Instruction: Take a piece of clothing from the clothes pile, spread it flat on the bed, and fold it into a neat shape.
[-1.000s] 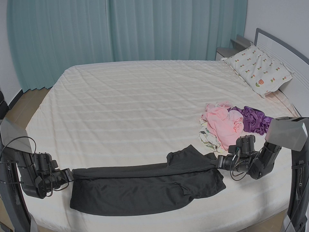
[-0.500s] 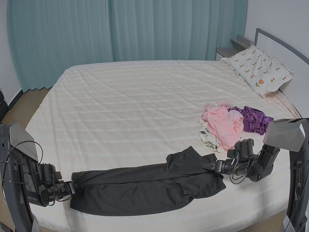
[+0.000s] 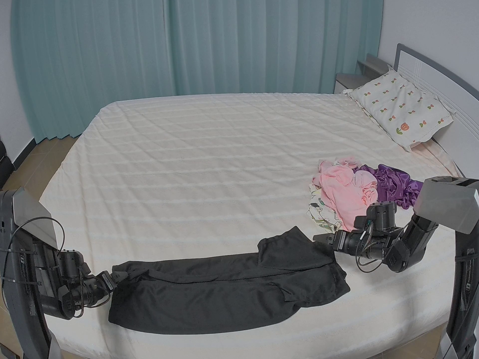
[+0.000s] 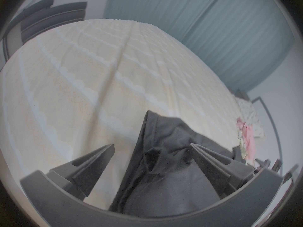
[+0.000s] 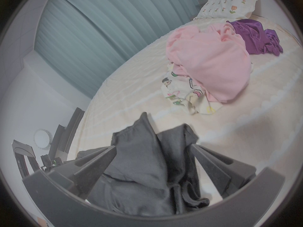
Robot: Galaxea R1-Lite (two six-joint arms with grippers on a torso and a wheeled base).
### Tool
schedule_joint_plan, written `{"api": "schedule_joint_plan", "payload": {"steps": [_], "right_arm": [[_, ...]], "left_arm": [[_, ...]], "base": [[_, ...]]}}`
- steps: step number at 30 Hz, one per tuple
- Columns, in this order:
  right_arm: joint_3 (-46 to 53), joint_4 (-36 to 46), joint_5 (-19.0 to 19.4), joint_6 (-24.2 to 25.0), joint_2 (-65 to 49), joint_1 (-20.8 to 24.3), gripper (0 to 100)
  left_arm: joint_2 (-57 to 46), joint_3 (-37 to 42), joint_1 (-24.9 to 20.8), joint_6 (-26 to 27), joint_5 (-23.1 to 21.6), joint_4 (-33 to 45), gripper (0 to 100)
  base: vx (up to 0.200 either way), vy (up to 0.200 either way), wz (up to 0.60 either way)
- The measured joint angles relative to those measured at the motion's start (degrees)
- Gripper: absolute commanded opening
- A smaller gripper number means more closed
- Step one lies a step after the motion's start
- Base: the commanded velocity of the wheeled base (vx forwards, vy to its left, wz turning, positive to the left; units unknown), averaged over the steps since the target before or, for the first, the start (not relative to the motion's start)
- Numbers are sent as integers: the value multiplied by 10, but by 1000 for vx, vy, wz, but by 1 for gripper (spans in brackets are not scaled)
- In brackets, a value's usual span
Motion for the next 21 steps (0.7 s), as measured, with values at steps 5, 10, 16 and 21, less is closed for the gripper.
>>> {"api": "schedule_joint_plan", "payload": {"steps": [5,10,16,21], "right_arm": [[-45,7,-1,8,25,19,100],[-85,48,-2,8,49,28,100],[-121,69,-3,4,73,31,0],[-122,67,-2,4,78,32,0]], "left_arm": [[-20,-8,1,-87,-6,-5,100],[-30,-17,5,-119,-9,-7,100],[-33,-14,9,-121,-10,-10,100],[-33,-13,10,-121,-11,-10,100]], "base": [[0,0,0],[0,0,0],[0,0,0],[0,0,0]]}}
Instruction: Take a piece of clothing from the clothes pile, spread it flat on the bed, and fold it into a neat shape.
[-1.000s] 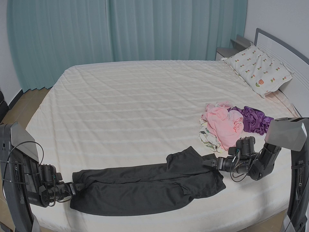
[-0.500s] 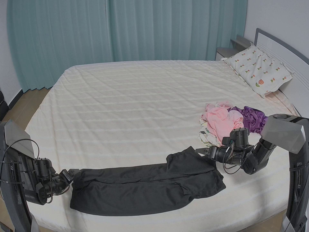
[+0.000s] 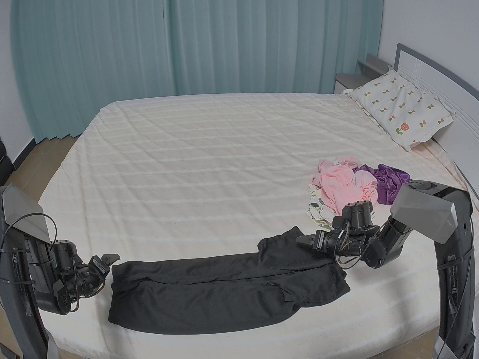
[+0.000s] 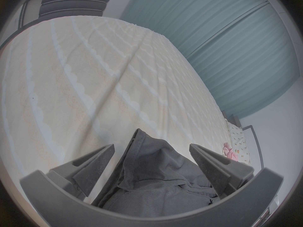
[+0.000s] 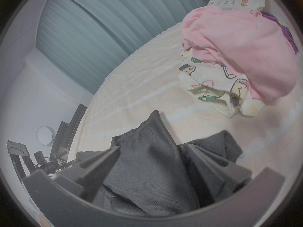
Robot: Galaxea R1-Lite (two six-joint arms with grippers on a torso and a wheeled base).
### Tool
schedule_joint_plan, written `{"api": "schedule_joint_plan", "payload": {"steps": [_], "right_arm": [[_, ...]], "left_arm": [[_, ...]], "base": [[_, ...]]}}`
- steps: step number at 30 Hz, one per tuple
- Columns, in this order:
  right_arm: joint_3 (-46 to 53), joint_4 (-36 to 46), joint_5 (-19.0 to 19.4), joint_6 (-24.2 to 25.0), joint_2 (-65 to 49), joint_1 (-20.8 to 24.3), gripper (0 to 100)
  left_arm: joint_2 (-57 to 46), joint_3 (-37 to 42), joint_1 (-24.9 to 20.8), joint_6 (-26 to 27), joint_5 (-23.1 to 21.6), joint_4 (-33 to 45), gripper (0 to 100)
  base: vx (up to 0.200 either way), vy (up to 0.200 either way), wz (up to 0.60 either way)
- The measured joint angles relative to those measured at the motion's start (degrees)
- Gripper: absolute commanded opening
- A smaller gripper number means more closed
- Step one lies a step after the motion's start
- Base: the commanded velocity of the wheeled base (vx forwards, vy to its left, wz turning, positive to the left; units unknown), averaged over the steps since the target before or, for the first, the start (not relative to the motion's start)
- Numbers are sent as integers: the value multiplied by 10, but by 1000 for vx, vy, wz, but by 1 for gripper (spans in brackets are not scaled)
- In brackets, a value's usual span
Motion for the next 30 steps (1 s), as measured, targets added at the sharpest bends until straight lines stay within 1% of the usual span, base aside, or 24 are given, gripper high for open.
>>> {"api": "schedule_joint_plan", "payload": {"steps": [5,16,21,27,30], "right_arm": [[8,-1,0,0,-3,0,0],[79,-2,4,6,-55,-10,0],[102,2,27,8,-88,-20,0],[123,24,38,9,-114,-25,0],[127,61,38,5,-120,-27,0]], "left_arm": [[0,0,0,0,0,0,100],[0,2,0,1,0,0,100],[0,3,0,1,0,0,100],[0,3,0,1,0,0,100],[0,3,0,2,0,0,100]], "base": [[0,0,0],[0,0,0],[0,0,0],[0,0,0],[0,0,0]]}}
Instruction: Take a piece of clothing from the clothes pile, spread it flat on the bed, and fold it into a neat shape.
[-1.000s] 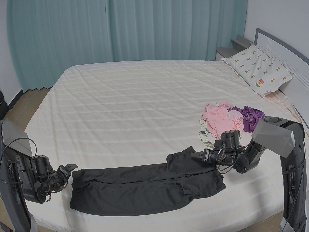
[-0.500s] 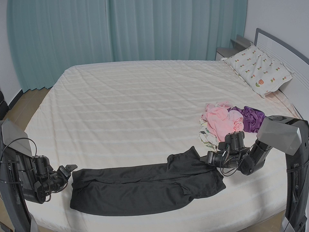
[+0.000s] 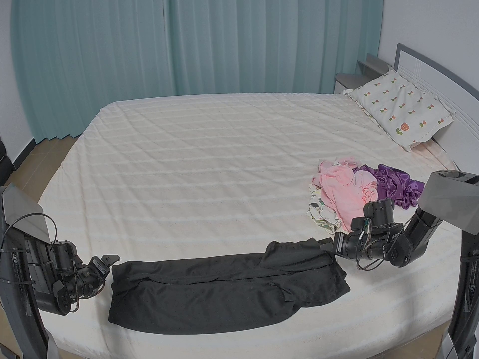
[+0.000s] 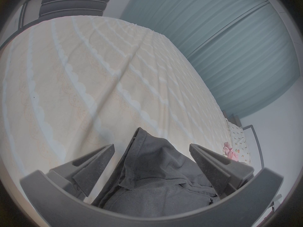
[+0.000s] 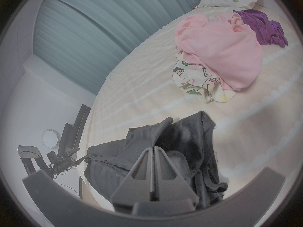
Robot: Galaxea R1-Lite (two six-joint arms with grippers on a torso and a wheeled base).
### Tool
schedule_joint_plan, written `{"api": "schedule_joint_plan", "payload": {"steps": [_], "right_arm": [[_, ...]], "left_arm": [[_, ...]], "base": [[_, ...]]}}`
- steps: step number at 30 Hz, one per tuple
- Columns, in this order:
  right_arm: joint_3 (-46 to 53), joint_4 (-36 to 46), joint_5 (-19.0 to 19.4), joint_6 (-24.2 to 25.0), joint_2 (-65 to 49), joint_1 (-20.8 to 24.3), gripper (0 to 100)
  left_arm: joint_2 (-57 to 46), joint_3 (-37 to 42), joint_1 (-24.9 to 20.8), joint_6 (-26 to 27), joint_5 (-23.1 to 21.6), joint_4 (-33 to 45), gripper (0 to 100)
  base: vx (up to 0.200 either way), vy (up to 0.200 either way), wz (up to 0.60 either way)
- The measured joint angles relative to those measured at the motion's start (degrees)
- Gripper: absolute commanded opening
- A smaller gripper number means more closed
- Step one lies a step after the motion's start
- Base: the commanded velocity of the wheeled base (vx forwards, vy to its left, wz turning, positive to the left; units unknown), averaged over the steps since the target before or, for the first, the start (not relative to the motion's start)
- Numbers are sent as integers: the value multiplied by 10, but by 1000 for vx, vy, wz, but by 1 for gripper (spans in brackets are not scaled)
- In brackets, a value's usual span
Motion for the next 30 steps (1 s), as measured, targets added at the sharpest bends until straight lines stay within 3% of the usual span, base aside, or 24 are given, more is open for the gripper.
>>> {"api": "schedule_joint_plan", "payload": {"steps": [8,9,23,30], "right_arm": [[-4,62,-2,-29,-1,-6,0],[-5,64,-3,-31,0,-8,100],[-58,99,-10,-27,-8,-9,100],[-87,94,-29,-8,-8,34,100]], "left_arm": [[0,3,0,1,0,0,100],[0,3,0,1,0,0,100],[0,3,0,2,0,0,100],[0,3,0,3,0,0,100]], "base": [[0,0,0],[0,0,0],[0,0,0],[0,0,0]]}}
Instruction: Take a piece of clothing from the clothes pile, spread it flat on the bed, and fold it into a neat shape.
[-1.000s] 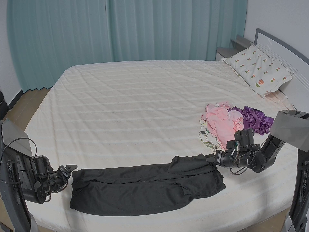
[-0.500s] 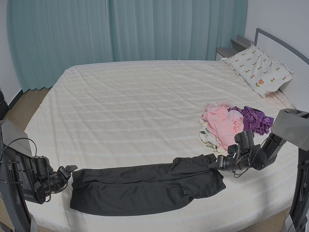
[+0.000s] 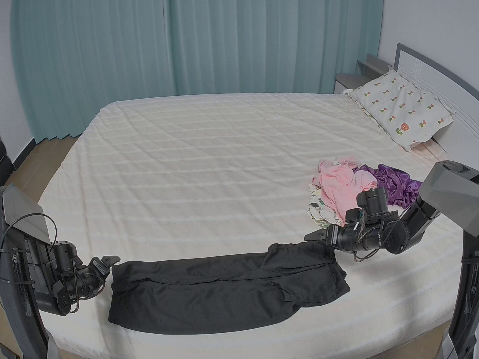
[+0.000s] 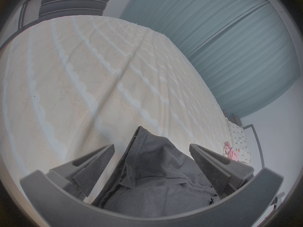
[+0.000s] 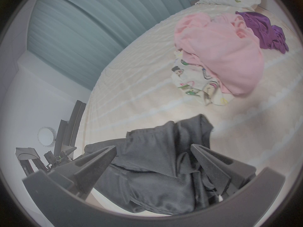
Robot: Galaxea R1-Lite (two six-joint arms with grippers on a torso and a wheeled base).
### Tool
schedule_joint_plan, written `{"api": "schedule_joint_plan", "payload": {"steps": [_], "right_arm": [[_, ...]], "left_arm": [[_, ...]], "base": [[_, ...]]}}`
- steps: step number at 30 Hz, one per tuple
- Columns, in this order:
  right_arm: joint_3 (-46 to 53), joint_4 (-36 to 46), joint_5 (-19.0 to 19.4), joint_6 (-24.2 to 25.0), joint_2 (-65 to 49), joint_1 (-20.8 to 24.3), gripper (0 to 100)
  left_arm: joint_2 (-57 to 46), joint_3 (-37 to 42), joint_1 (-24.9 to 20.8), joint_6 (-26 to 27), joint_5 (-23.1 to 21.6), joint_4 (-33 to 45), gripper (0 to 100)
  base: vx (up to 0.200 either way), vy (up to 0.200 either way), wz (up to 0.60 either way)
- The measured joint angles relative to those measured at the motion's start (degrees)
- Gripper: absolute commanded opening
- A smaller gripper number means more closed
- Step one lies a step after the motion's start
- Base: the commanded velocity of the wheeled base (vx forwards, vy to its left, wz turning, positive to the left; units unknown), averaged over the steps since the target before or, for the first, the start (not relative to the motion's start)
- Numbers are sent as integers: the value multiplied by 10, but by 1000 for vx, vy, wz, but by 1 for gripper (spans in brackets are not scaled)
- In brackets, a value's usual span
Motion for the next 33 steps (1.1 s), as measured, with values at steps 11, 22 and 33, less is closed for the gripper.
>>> {"api": "schedule_joint_plan", "payload": {"steps": [11,22,33], "right_arm": [[-42,-1,-65,61,27,69,100],[-32,-4,-74,122,30,50,100],[-4,-20,-68,179,24,9,100]], "left_arm": [[-4,-8,-3,8,7,-16,100],[-11,-101,-12,68,9,118,100],[-6,-156,-17,102,7,181,0]], "base": [[0,0,0],[0,0,0],[0,0,0]]}}
